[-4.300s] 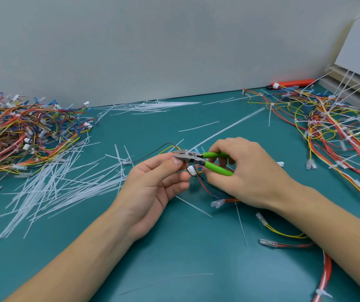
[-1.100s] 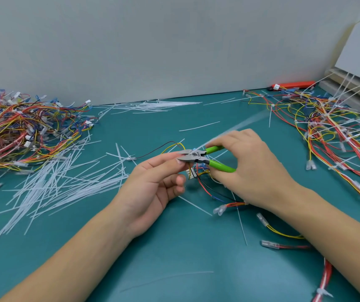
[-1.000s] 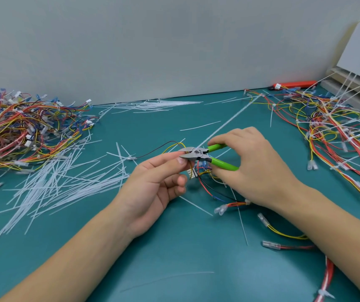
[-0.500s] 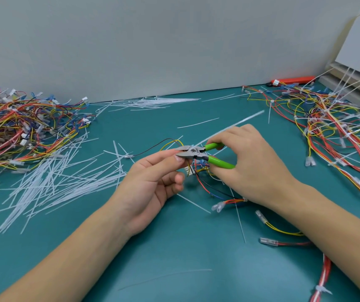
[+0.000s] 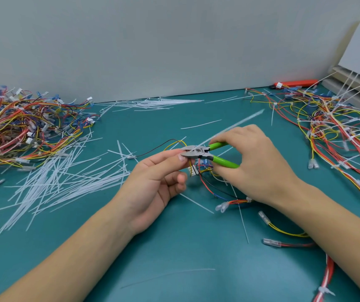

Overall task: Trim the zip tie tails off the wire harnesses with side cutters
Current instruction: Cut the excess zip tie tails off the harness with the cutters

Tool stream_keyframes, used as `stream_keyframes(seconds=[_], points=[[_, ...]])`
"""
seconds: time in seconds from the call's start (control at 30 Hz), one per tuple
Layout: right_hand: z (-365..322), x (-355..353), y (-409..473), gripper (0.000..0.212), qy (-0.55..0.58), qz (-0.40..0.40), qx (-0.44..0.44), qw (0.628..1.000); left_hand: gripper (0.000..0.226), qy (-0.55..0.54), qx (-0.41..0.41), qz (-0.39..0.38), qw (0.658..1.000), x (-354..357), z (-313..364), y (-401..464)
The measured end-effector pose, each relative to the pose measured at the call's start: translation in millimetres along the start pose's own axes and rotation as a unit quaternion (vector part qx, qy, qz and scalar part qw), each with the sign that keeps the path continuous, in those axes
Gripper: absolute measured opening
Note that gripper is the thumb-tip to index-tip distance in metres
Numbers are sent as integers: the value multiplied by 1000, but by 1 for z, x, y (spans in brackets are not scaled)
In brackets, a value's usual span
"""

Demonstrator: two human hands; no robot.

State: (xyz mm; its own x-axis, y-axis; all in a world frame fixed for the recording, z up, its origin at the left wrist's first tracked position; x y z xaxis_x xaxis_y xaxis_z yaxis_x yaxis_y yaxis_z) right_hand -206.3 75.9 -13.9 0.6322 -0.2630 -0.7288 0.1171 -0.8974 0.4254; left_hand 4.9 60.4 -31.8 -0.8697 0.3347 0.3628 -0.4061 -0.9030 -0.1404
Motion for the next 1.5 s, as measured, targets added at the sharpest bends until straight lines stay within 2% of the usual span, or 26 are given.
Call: stream_keyframes(seconds=[0.27,0.43,0.57,0.77,0.93,1.5], points=[[4,2,0,38,-9,-3,-11,1000,27,8,1,-5,1000,-1,-1,1],[5,3,-1,30,-10,-4,-16,1000,27,7,5,-4,1000,0,-3,1],[2,1,-1,12,-14,3,-9,1000,20,18,6,-10,1000,0,-2,0],[0,0,-2,12,-23,12,-12,1000,28,13,3,-12,1000,1,0,-1],[4,0,-1,34,4,0,-1,1000,27,0,-2,1,1000,0,0,-1],[10,6,-2,21,9,1,-23,1000,22,23,11,3,1000,3,-1,-1]])
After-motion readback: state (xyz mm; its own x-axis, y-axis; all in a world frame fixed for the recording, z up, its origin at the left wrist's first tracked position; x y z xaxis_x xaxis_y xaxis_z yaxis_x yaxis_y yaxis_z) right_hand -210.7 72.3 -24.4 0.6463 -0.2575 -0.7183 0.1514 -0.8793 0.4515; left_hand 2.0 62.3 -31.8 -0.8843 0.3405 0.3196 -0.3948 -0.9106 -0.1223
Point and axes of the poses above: each hand's wrist, its own y-axis towards the middle knuckle, its own x-axis out of the palm, z = x × y, the point moved 1 cm from there along y, towards the middle knuckle, and after that the axes turned 4 degrees about y, right-handed, at the moved point
